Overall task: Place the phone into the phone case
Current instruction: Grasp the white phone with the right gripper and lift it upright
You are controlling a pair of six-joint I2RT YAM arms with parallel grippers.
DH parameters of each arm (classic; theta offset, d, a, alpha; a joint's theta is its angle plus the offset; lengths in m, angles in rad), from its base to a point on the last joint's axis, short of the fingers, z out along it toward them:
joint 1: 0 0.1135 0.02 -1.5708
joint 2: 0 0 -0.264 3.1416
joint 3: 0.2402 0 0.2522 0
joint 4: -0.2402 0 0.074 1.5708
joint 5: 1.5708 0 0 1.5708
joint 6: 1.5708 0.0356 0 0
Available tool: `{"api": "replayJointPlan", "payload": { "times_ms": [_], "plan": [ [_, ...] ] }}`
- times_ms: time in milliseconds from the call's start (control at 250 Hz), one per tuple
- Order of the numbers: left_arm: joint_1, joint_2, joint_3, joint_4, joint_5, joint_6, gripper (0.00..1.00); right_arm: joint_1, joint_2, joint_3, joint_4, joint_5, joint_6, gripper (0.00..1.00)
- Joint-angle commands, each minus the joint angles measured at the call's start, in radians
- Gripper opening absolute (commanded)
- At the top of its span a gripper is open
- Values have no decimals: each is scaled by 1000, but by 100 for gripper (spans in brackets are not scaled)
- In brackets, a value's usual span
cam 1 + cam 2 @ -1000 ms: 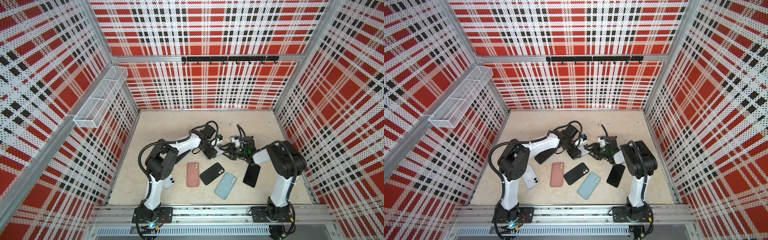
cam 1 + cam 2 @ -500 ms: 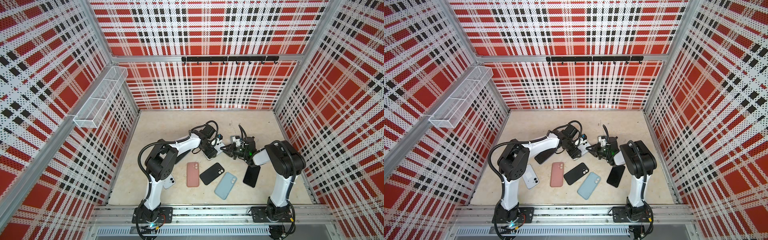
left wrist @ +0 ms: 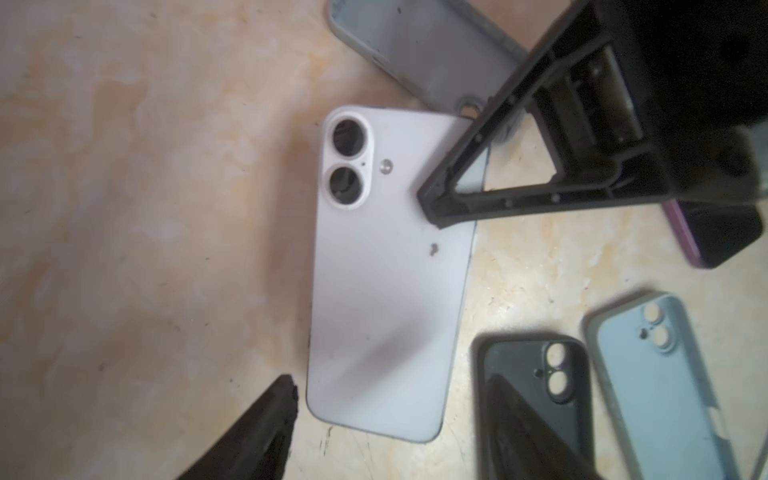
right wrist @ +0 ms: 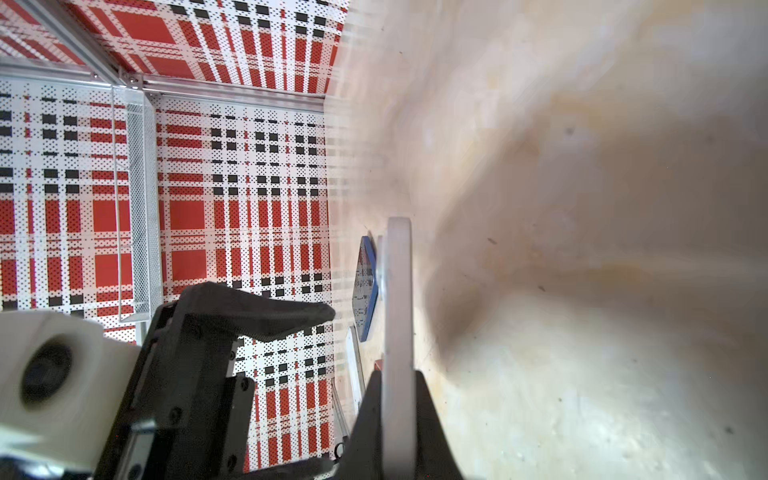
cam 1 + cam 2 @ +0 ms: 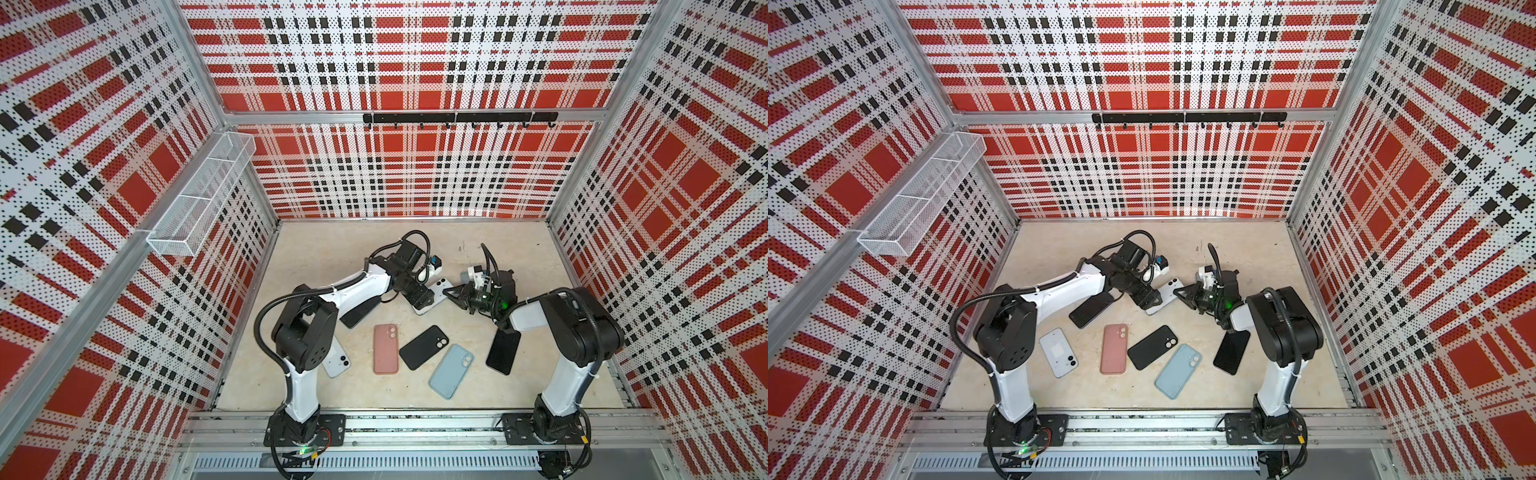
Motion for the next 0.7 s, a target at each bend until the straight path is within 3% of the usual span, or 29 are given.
{"api": "replayJointPlan", "payload": {
  "times_ms": [0, 48, 68, 208, 368, 488, 696],
  "plan": [
    [52, -147, -33, 78, 47, -96, 82, -28, -133, 82, -96, -18, -154, 0],
    [77, -203, -62, 105, 65, -134, 89, -39, -182, 118, -191, -20, -228, 0],
    [89, -225, -76, 119, 76, -151, 100, -43, -199, 136, -238, -20, -261, 0],
    [195, -361, -176, 222, 241, -300, 99, -56, -276, 261, -475, -68, -451, 0],
    [298, -455, -308, 457, 512, -547, 99, -100, -326, 301, -368, -245, -451, 0],
    [312, -496, -392, 640, 617, -710, 99, -122, -320, 289, -48, -383, -281, 0],
    [268, -508, -461, 841, 680, -874, 99, -124, -158, 311, 691, -422, 283, 0]
  ]
}}
